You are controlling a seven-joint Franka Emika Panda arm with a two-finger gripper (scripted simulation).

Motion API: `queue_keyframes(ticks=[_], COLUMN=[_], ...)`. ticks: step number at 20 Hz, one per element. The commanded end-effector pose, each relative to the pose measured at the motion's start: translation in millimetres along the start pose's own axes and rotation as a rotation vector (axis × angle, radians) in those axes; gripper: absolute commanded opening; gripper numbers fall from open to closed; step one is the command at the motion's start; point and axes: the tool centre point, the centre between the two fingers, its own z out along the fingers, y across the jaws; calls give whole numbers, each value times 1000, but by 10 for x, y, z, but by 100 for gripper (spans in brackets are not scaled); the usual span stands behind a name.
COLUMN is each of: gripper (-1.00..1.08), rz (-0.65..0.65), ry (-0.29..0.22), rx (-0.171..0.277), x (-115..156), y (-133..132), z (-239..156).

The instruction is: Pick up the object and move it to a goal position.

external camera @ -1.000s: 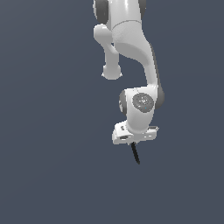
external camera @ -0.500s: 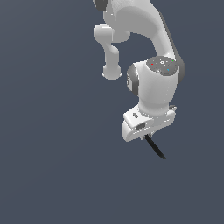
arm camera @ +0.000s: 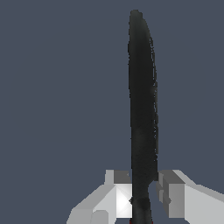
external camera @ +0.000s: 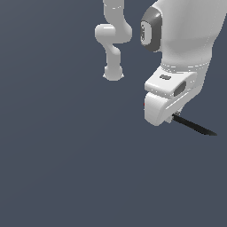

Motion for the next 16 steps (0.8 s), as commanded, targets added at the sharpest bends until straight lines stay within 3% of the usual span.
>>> queue_keyframes(ticks=[1,9,16], gripper=[-100,-100,-100], rz=[-69,-230,-301], ry=[27,92,121], rx=[13,48,64], x=[117,340,414], y=[-93,-319,-413], z=[-339,-1171,-1555])
